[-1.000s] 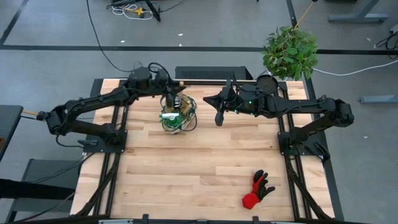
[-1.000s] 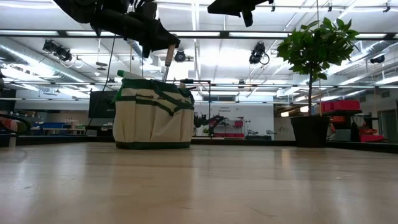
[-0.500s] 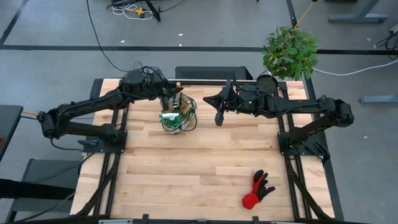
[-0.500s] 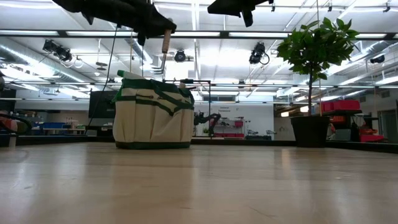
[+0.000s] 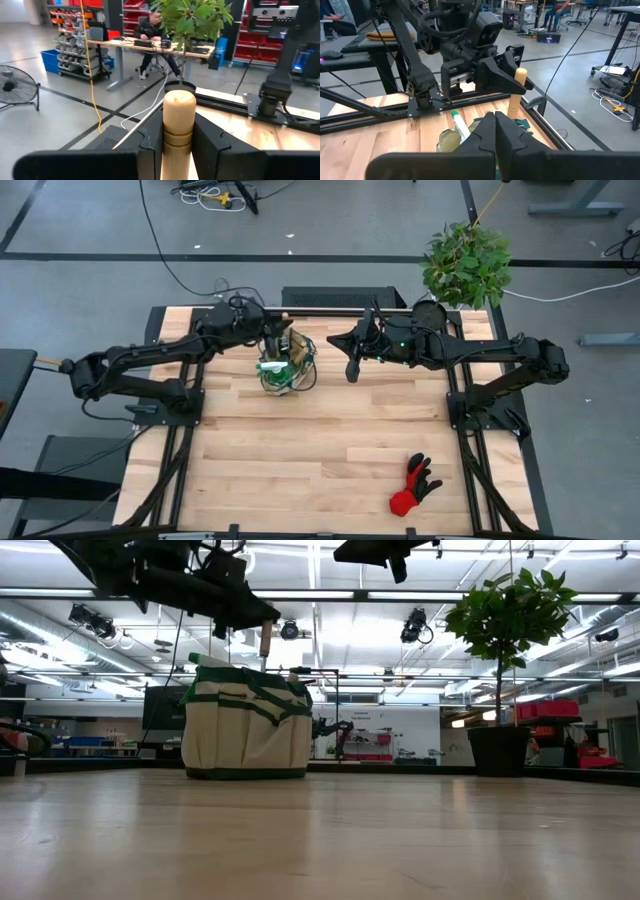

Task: Pick & Place Garden tools in Gardening bag
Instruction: Put the brown hand rake into the gardening bag

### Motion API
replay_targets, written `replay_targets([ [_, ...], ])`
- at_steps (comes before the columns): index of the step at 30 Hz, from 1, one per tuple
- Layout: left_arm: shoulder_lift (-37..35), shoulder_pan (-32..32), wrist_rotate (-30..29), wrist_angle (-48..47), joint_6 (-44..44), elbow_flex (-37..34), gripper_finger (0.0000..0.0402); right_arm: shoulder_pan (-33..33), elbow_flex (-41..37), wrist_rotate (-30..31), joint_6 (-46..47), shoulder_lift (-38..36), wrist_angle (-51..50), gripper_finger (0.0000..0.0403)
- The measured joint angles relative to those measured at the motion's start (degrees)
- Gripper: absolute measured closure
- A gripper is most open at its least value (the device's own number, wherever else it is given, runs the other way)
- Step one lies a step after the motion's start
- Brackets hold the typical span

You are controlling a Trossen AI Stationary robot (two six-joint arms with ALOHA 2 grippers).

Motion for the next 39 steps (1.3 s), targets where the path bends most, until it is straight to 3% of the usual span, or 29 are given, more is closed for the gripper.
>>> replay_targets([
  [19,5.2,-4.2,1.2,1.8,-1.5,-1.7,0.0323,0.0,0.0,-0.1,0.0,0.0,0.0,0.0403],
  [39,5.2,-4.1,-3.3,0.6,-1.1,-1.7,0.0323,0.0,0.0,-0.1,0.0,0.0,0.0,0.0403],
])
